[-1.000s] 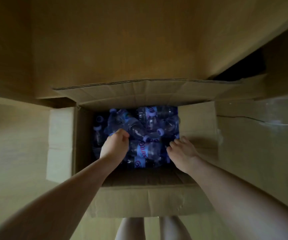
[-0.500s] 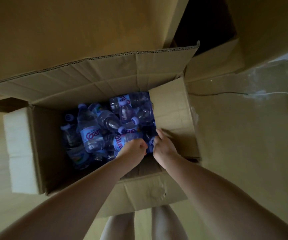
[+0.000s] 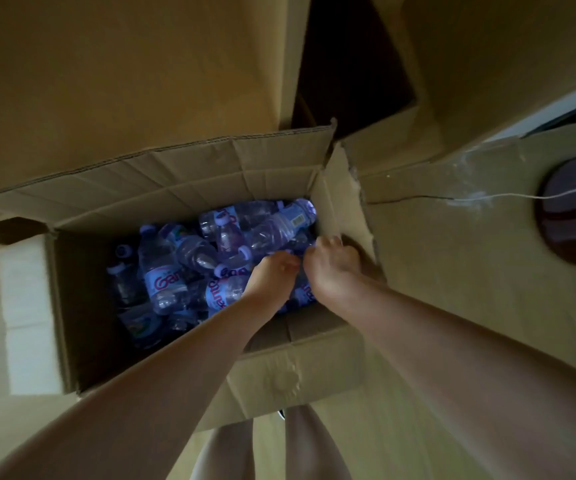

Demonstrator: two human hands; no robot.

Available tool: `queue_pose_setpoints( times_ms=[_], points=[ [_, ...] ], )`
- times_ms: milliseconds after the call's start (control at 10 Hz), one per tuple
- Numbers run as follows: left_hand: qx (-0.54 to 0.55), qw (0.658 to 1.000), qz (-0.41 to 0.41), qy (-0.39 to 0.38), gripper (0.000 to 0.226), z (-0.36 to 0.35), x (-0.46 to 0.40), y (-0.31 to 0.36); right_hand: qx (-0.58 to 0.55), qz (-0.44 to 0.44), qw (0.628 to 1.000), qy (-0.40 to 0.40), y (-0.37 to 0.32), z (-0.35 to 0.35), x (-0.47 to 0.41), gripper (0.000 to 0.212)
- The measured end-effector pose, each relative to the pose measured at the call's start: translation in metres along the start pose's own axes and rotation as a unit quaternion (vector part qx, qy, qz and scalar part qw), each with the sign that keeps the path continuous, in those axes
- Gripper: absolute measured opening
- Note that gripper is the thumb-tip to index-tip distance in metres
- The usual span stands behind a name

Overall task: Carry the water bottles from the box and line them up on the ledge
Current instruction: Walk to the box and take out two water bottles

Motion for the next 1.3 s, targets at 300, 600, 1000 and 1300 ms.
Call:
queue_pose_setpoints(
  times_ms=[300, 600, 1000, 1300],
  points=[
    [-0.069, 0.997, -0.027, 0.019, 0.036, -0.053, -0.008, 0.071, -0.288, -0.142, 0.935, 0.152, 0.05, -0.071, 0.034, 0.067],
    [-0.161, 0.985, 0.057, 0.032, 0.045, -0.076, -0.043, 0.091, -0.373, -0.183, 0.894, 0.167, 0.055, -0.087, 0.007, 0.036],
    [-0.126, 0.989, 0.078, 0.005, 0.044, -0.088, -0.06, 0.077, -0.376, -0.089, 0.908, 0.165, 0.062, -0.093, 0.004, 0.031],
    [-0.161, 0.983, 0.092, -0.005, 0.033, -0.02, -0.032, -0.036, -0.246, -0.161, 0.921, 0.254, 0.036, -0.078, 0.03, 0.053]
  ],
)
Point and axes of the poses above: each hand's wrist, its own x-axis away from the middle knuckle, its own z-axis out of the back of the hand, y = z × x, the point moved 1 cm from there along -x, towards the middle knuckle, and after that the axes turned 12 degrees about z, right-handed, at the moved point
